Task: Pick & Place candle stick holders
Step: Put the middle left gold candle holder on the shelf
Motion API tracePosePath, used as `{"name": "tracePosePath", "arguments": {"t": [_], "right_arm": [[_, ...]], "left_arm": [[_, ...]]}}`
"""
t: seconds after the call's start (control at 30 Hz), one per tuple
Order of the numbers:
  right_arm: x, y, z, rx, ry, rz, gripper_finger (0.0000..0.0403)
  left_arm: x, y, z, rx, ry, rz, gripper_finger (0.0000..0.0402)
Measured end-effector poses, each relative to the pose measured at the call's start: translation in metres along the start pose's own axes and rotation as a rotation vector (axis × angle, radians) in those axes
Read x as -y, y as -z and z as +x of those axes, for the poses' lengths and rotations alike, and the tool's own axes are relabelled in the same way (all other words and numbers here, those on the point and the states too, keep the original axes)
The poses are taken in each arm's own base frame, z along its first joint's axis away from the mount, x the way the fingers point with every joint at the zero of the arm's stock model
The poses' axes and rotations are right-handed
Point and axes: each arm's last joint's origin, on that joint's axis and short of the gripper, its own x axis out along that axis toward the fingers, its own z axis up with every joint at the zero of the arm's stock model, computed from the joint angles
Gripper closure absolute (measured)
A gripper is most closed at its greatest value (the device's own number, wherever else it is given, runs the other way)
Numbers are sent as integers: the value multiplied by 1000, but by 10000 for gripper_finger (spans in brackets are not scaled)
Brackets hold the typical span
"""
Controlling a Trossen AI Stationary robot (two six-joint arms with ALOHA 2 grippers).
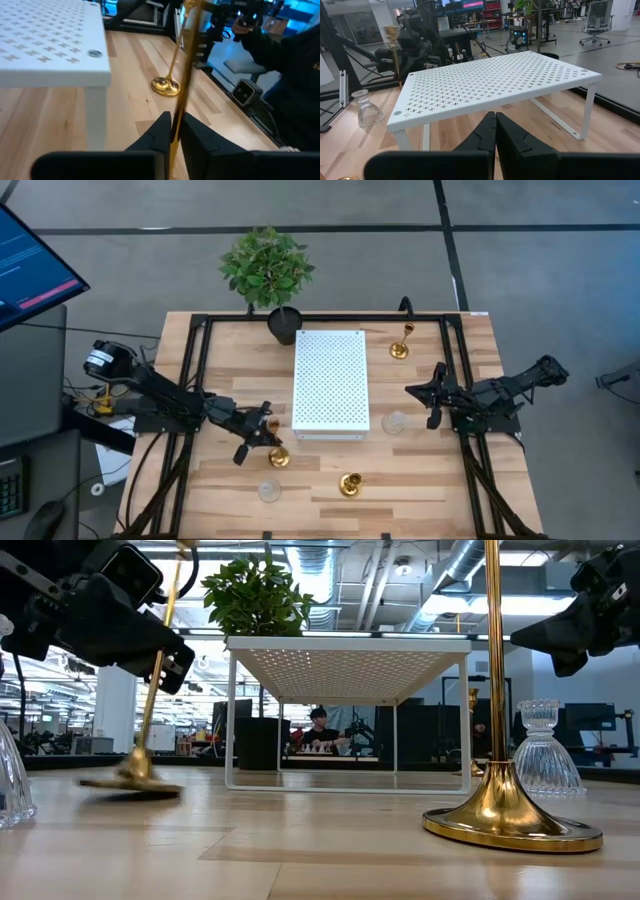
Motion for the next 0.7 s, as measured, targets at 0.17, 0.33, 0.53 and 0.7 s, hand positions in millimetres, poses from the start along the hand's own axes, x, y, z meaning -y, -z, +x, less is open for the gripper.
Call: {"name": "tracePosePath", "arguments": {"t": [0.17, 0.33, 0.53, 0.7], "right_arm": [[0, 0, 0, 0, 0, 0, 403], [0, 0, 0, 0, 0, 0, 403], [0, 0, 0, 0, 0, 0, 403], [0, 0, 0, 0, 0, 0, 403]], "left_arm": [[3, 1, 0, -3, 10, -17, 384], [5, 0, -1, 9, -97, -18, 377], [6, -3, -12, -19, -243, -45, 386], [5, -5, -26, -40, -365, -87, 383]]}}
